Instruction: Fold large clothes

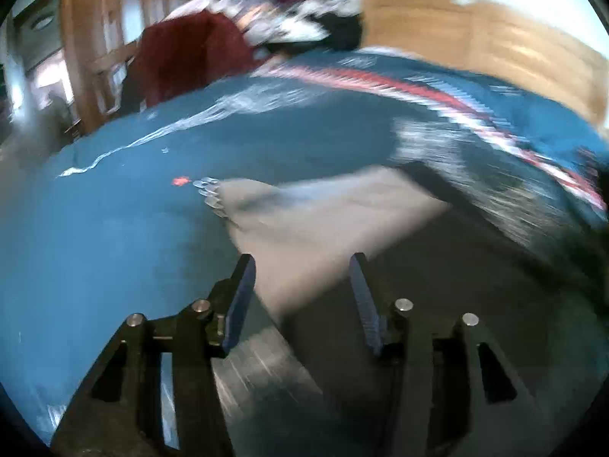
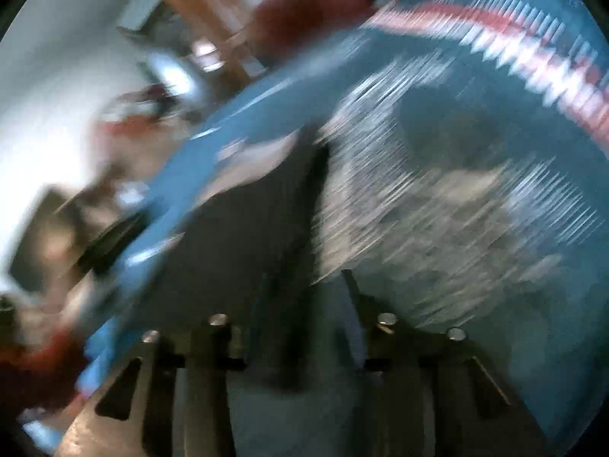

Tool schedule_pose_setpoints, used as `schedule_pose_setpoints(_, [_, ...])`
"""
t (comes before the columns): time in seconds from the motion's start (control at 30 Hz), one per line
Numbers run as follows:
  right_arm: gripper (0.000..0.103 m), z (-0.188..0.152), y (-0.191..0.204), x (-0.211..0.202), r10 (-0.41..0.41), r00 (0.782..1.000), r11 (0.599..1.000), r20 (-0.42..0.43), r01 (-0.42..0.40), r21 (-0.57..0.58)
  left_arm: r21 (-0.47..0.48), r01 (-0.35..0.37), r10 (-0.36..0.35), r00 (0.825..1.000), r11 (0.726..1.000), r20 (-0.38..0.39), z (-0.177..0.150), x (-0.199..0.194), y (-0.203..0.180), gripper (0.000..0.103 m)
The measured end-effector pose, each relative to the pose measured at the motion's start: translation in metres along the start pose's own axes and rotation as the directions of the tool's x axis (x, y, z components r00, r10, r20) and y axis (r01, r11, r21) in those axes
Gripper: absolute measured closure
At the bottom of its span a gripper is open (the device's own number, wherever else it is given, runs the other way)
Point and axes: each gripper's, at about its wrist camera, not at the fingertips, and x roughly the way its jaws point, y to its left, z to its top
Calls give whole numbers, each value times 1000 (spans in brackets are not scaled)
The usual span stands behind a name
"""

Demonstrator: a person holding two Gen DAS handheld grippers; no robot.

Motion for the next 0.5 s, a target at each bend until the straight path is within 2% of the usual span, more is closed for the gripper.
schedule_pose_setpoints(0.03, [54, 12, -7, 3, -91, 996, 996, 14, 91, -11, 22, 24, -24, 999, 999, -35, -24, -7, -19, 49])
schedule_pose_setpoints(0.07, [54, 22, -13, 9, -147, 989, 989, 14, 148, -8, 47, 34, -30, 997, 998, -75, -39, -4, -30, 49])
schedule_pose_setpoints(0.1, [54, 35, -21, 22, -230, 973, 973, -3, 230, -22, 90, 23, -10, 990, 996, -142, -61, 4, -46, 50])
schedule_pose_setpoints(0.13, [54, 43, -25, 34, -297, 955, 954, -19, 296, -44, 155, -13, 39, 986, 988, -164, -80, 12, -59, 48])
schedule_pose_setpoints(0.17, [54, 50, -30, 45, -347, 937, 937, -33, 345, -58, 178, -41, 65, 989, 983, -131, -84, 10, -63, 47])
schedule_pose_setpoints(0.2, [53, 57, -35, 60, -393, 919, 918, -43, 389, -71, 147, -30, 51, 988, 989, -146, -78, 10, -59, 45])
schedule_pose_setpoints(0.23, [43, 58, -39, 74, -415, 908, 908, -52, 409, -90, 108, -19, 36, 988, 994, -152, -72, 8, -52, 40])
schedule_pose_setpoints(0.27, [29, 58, -44, 83, -410, 910, 910, -67, 403, -94, 47, -11, 18, 988, 999, -150, -69, 5, -44, 34])
schedule_pose_setpoints(0.3, [21, 56, -47, 93, -392, 916, 918, -85, 384, -98, -9, -22, 21, 990, 1000, -142, -67, 0, -33, 31])
schedule_pose_setpoints(0.33, [2, 52, -41, 98, -380, 922, 920, -76, 368, -135, -47, -25, 18, 990, 999, -139, -65, -2, -29, 27])
schedule_pose_setpoints(0.37, [0, 48, -34, 105, -383, 920, 911, -80, 362, -195, -83, -25, 13, 991, 996, -135, -65, -6, -22, 23])
schedule_pose_setpoints(0.4, [0, 46, -28, 110, -434, 898, 883, -75, 407, -232, -113, -35, 20, 992, 993, -125, -67, -13, -17, 20])
schedule_pose_setpoints(0.43, [0, 45, -24, 112, -461, 885, 865, -64, 432, -254, -127, -48, 32, 992, 991, -122, -71, -12, -13, 17])
schedule_pose_setpoints(0.5, [0, 43, -20, 112, -483, 874, 848, -45, 455, -273, -172, -24, 5, 994, 985, -113, -81, -6, -1, 16])
